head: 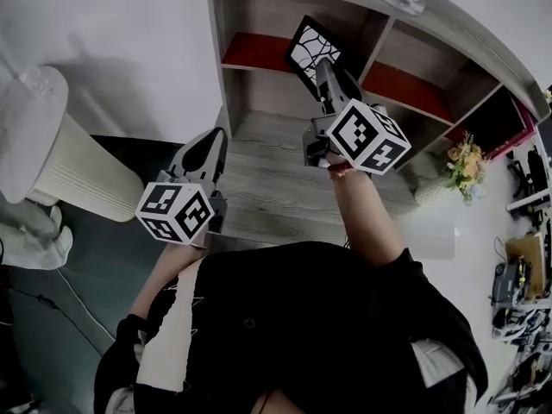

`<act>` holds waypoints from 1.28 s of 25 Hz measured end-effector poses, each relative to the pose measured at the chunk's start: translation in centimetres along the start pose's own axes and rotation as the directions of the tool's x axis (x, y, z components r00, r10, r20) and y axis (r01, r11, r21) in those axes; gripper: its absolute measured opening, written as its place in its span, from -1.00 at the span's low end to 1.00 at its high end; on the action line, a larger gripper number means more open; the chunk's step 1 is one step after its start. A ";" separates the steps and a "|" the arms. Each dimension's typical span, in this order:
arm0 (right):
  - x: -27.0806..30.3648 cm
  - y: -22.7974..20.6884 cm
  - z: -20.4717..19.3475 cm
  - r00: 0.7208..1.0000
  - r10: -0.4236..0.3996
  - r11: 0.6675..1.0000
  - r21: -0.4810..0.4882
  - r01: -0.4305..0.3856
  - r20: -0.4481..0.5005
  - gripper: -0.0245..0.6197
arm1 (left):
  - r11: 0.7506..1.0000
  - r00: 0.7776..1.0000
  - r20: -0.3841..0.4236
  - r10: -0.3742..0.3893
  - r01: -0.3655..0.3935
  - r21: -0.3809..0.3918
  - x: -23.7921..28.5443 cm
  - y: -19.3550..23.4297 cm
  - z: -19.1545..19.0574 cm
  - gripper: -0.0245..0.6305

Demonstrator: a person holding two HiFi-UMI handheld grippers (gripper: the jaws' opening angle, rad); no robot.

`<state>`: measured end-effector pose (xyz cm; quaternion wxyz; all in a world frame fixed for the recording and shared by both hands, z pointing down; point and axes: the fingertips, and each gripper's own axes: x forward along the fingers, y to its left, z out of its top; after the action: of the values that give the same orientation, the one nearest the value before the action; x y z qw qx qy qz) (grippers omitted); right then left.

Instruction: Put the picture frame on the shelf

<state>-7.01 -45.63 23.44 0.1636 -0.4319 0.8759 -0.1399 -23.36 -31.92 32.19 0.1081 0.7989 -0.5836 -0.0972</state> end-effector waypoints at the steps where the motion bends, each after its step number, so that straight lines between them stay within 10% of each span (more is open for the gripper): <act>1: 0.3 0.1 -0.2 1.000 -0.011 1.000 -0.008 0.011 0.001 -0.77 | 1.000 1.000 -0.001 -0.013 0.013 -0.001 0.3 0.4 0.2 -0.89; 32: 5.1 2.9 -4.9 0.967 -0.250 0.935 -0.270 0.230 -0.041 -0.77 | 0.973 0.972 -0.069 -0.226 0.221 -0.070 4.8 8.3 0.1 -0.89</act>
<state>-14.00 -47.55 25.97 0.0536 -0.5479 0.8329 -0.0573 -29.52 -38.97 34.30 0.1434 0.8588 -0.4823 -0.0961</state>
